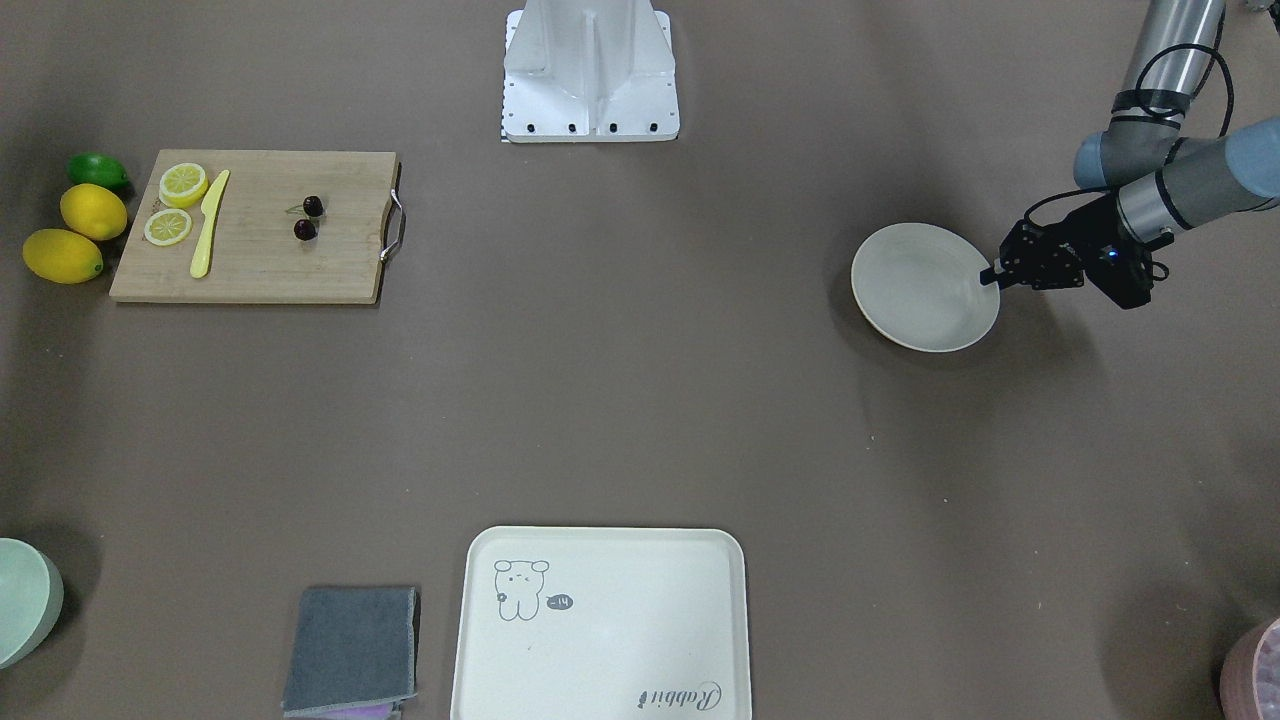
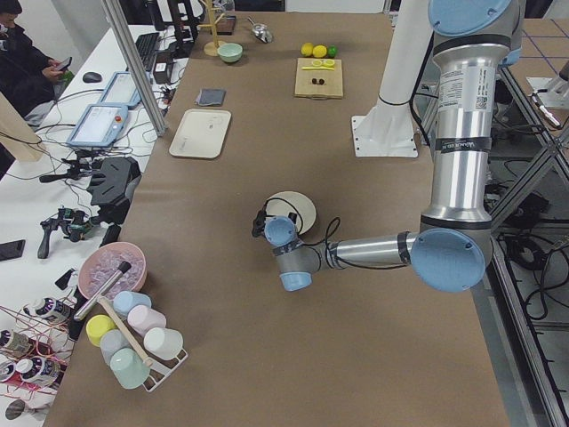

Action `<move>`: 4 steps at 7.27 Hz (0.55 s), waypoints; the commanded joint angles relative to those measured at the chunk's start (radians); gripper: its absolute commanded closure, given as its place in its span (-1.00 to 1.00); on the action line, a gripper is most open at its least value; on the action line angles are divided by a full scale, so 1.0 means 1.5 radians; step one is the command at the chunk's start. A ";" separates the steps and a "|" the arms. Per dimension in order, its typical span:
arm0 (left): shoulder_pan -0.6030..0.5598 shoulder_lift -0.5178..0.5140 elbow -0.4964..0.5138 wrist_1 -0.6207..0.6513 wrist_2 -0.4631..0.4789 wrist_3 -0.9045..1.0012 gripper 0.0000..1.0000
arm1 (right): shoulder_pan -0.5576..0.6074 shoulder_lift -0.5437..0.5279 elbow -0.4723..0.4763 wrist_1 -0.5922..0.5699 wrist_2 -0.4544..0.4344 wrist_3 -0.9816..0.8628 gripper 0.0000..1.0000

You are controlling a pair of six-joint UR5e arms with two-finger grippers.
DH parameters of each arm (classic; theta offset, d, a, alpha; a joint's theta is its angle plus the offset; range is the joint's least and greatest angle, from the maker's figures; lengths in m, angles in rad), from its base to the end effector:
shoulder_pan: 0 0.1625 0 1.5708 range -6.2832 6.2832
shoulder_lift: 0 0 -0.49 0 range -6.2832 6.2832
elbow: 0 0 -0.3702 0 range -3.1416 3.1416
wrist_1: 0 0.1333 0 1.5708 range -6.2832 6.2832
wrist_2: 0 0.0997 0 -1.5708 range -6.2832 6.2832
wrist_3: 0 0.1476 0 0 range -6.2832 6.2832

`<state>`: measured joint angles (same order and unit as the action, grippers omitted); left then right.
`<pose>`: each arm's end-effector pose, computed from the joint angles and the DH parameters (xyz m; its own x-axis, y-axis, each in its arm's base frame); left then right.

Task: Place red cherry on plate
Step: 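Lower the left gripper to the rim of the white plate and grasp it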

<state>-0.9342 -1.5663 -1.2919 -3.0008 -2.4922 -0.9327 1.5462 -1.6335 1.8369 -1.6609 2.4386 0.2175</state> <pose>0.2701 -0.3918 0.7019 0.2291 0.2960 -0.9273 -0.1018 0.9547 0.2796 0.0098 -0.4421 0.6603 0.6343 0.1146 0.7646 -0.1151 0.9919 -0.0532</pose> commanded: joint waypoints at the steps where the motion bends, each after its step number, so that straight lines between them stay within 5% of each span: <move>1: 0.000 -0.001 0.001 -0.007 0.023 -0.001 1.00 | 0.000 -0.001 0.001 0.001 0.002 -0.001 -1.00; 4: -0.016 -0.050 -0.015 0.051 -0.054 -0.057 1.00 | 0.002 -0.002 0.002 0.000 0.002 -0.001 -1.00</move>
<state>-0.9403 -1.5942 -1.3039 -2.9749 -2.5038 -0.9618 1.5483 -1.6357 1.8389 -1.6601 2.4426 0.2163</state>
